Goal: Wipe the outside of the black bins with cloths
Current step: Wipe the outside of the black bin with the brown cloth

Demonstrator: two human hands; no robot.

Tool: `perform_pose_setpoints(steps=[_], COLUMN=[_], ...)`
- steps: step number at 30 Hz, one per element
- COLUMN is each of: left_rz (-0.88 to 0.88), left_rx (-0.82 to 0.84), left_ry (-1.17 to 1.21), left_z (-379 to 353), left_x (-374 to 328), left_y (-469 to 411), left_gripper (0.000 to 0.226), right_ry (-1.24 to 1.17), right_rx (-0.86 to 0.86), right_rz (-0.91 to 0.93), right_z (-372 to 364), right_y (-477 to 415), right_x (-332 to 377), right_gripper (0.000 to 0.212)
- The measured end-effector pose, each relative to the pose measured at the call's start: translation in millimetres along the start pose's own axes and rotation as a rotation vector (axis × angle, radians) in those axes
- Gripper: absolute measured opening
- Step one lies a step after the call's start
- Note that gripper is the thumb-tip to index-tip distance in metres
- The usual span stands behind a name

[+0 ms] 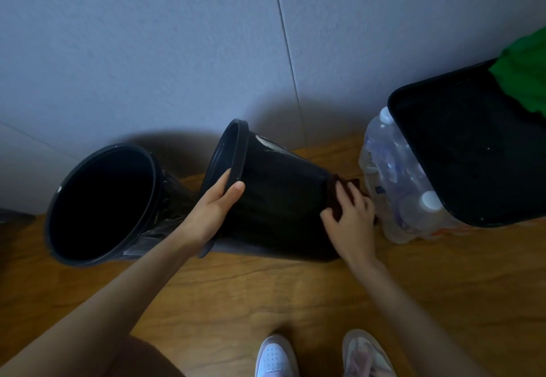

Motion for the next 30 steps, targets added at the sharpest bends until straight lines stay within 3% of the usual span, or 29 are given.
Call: perform_pose_setpoints(steps=[8, 10, 16, 19, 23, 26, 30], left_rz=[-0.061, -0.046, 0.052, 0.046, 0.096, 0.214, 0.235], left_rx=[0.015, -0.013, -0.017, 0.069, 0.1, 0.002, -0.172], left_ry=[-0.055, -0.036, 0.074, 0.136, 0.229, 0.262, 0.02], left_z=[-7.0, -4.0, 12.1, 11.6, 17.5, 12.3, 12.3], left_x=[-5.4, -4.0, 9.2, 5.0, 2.2, -0.1, -2.4], left_y=[-2.2, -4.1, -9.8, -12.1, -19.8, -29.4, -33.6], left_gripper=[0.027, 0.029, 0.037, 0.034, 0.055, 0.043, 0.034], right_ry=[-0.027, -0.069, -0.132, -0.172, -0.178, -0.168, -0.12], right_rx=[-0.043, 0.004, 0.103, 0.07, 0.01, -0.022, -0.085], right_rz=[0.353, 0.274, -0.193, -0.182, -0.103, -0.06, -0.007], right_z=[-5.4, -1.1, 8.3, 8.7, 10.7, 11.3, 16.8], right_y=[18.3, -1.7, -47.4, -40.4, -32.8, -29.7, -21.4], right_x=[98.6, 86.0, -15.7, -27.2, -27.6, -24.6, -21.3], right_gripper=[0.059, 0.054, 0.05, 0.049, 0.044, 0.041, 0.034])
Point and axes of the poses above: each hand's wrist, its own y-axis away from the middle knuckle, its own z-axis out of the back of the hand, x = y × z, the point moved 5 cm from there along -y, towards the middle knuckle, and after that the axes turned 3 degrees about -z, right-handed, at the moved point
